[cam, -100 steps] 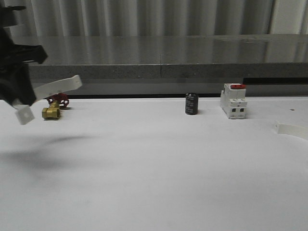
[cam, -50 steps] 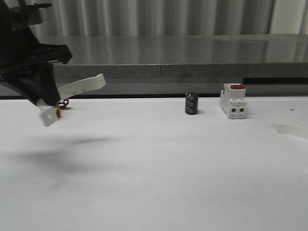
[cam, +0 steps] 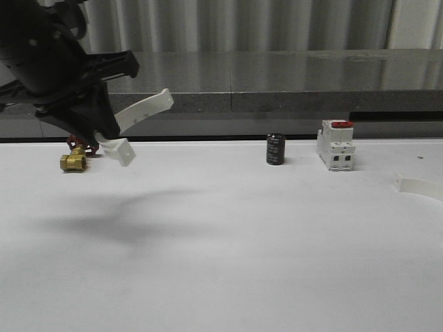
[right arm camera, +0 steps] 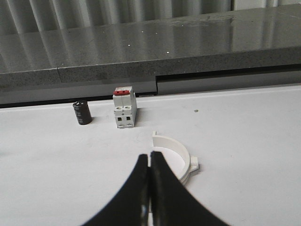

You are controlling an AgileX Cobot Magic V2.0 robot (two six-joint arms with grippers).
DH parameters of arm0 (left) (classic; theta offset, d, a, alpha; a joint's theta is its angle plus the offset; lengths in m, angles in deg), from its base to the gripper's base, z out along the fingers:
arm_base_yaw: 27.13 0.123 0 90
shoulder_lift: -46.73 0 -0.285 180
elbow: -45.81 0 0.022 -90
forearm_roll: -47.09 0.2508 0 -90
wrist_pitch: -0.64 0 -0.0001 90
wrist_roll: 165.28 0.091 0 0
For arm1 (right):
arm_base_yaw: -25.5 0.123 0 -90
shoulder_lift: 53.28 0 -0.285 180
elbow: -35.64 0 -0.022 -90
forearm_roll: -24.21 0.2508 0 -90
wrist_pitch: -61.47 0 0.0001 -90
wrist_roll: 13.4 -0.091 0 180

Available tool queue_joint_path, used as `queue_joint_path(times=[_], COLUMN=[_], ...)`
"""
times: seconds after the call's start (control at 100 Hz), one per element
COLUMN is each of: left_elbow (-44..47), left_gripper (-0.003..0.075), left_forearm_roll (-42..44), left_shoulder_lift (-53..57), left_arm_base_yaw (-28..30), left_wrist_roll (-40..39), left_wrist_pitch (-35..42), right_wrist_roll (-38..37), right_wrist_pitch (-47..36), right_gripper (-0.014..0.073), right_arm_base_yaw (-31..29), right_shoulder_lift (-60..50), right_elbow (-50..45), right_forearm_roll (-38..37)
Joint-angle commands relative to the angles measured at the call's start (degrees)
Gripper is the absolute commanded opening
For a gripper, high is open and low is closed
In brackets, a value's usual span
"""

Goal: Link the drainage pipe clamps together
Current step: 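Lift the clamp half and carry it toward the table center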

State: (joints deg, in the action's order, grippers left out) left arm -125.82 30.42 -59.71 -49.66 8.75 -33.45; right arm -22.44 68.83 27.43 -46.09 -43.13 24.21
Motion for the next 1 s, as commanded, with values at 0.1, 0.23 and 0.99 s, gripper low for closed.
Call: queue_joint_path(times=[0.1, 0.23, 0.99], left_elbow=[-1.9, -3.2, -10.0], left_gripper=[-0.0019, -0.0019, -0.0015], left_forearm_roll=[9.2, 19.1, 24.6], left_shoulder_lift=[-1.5, -4.7, -14.5], left_arm_base_yaw=[-4.6, -7.5, -10.0], left_wrist_roll=[-15.2, -26.9, -32.8], left_wrist_pitch=[4.2, 3.3, -0.7], right_wrist_roll=[0.5, 0.5, 0.5], right_wrist_pitch=[-4.8, -4.8, -4.8], right_gripper=[-0.0069, -0.0069, -0.0069], right_arm_base_yaw=[-0.4, -0.4, -0.4], right_shoulder_lift=[-1.2, -1.2, -1.2], right_elbow=[0.9, 0.9, 0.9], right_forearm_roll=[0.0, 0.0, 0.0])
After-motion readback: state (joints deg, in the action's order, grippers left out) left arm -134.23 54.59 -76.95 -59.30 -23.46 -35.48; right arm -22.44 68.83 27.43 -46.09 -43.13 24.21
